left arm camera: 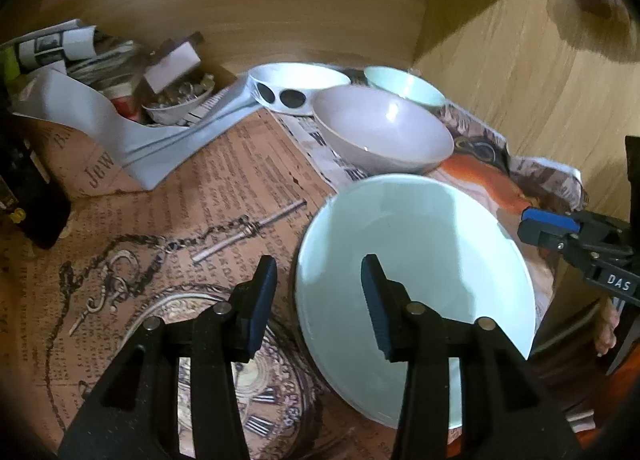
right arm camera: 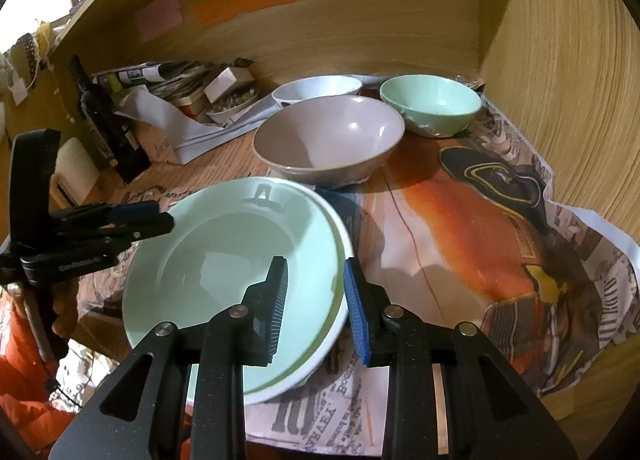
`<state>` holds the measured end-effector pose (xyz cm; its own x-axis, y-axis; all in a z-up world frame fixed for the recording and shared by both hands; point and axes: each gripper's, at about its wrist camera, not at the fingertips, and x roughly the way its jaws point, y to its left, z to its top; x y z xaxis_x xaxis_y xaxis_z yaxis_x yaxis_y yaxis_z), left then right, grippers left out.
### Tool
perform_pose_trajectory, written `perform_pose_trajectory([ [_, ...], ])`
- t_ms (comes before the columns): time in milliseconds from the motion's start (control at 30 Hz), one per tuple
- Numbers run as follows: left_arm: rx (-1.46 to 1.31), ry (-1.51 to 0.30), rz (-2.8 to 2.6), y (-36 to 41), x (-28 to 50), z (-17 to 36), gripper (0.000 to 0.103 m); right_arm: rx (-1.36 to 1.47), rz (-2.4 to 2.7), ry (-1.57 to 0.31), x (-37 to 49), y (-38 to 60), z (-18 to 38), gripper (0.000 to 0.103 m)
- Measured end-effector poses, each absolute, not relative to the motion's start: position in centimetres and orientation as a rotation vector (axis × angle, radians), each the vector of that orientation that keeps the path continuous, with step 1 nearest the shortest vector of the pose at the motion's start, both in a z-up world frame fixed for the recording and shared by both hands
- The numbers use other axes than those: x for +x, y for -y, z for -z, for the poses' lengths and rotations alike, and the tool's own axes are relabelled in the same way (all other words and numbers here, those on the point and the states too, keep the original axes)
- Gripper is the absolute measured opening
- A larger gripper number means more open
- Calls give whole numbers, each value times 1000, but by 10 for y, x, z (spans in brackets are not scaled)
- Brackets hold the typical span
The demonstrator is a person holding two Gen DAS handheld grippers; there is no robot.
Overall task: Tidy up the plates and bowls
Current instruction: 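Open the left gripper to release the mint green plate, then move the left gripper to the pale pink bowl and grasp its rim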
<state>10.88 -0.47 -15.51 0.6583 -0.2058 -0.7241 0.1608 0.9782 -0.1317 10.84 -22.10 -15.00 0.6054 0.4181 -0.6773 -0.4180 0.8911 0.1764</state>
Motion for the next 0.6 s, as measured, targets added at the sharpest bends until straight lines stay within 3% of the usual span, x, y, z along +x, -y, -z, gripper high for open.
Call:
perform_pose_trajectory([
  [300, -47, -709, 174, -2, 109, 118, 65, 17, -468, -720, 126, 218, 134, 37],
  [467, -41, -635, 147, 0, 121, 98, 88, 24, -453, -654, 140, 219, 118, 57],
  [600, -29, -622, 133, 2, 139, 92, 89, 22, -437, -618, 154, 220, 110, 67],
])
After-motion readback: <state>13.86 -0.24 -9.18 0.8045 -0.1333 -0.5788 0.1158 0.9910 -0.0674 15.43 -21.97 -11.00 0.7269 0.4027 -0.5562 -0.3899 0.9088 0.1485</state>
